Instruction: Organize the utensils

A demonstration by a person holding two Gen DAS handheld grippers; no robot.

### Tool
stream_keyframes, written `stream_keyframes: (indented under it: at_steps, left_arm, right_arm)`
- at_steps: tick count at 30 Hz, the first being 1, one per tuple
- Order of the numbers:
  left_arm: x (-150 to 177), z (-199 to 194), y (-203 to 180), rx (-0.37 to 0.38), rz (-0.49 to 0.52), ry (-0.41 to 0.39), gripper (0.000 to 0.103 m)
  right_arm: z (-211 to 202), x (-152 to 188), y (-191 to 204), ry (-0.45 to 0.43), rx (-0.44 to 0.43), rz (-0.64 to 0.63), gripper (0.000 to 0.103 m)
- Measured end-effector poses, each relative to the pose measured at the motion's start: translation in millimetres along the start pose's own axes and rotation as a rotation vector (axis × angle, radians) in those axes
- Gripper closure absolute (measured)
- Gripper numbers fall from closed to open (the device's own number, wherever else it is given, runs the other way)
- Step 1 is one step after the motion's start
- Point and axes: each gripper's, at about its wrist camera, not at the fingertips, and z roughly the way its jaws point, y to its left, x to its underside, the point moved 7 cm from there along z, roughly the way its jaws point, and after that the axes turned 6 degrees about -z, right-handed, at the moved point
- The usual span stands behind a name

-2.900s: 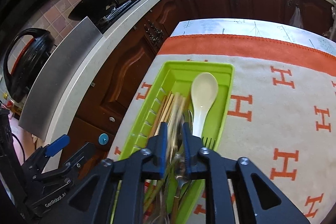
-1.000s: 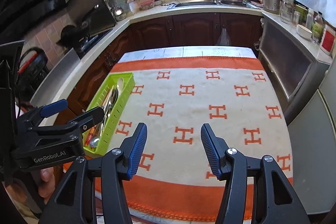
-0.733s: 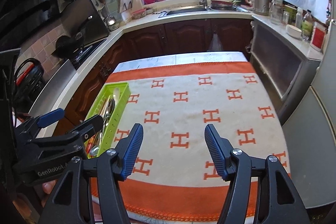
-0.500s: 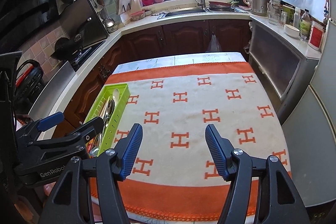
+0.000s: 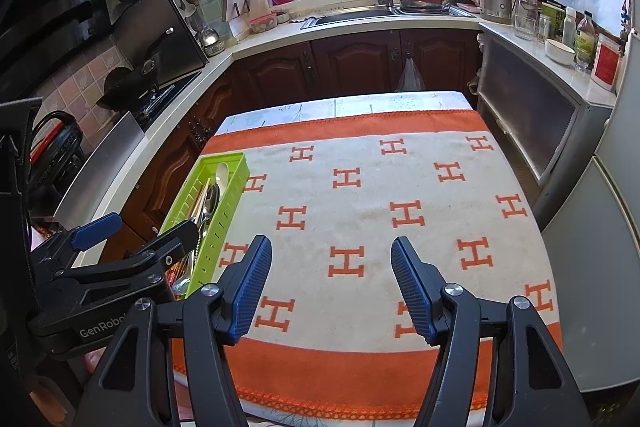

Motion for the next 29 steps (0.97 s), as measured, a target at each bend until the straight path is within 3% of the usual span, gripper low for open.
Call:
stream_keyframes:
  at_steps: [29]
  left_arm:
    - [1.2,2.3,1.5,0.002,-0.003,0.006,0.001]
  right_arm:
    - [4.9,0.0,2.0,0.003,-0.003,-0.003,0.039]
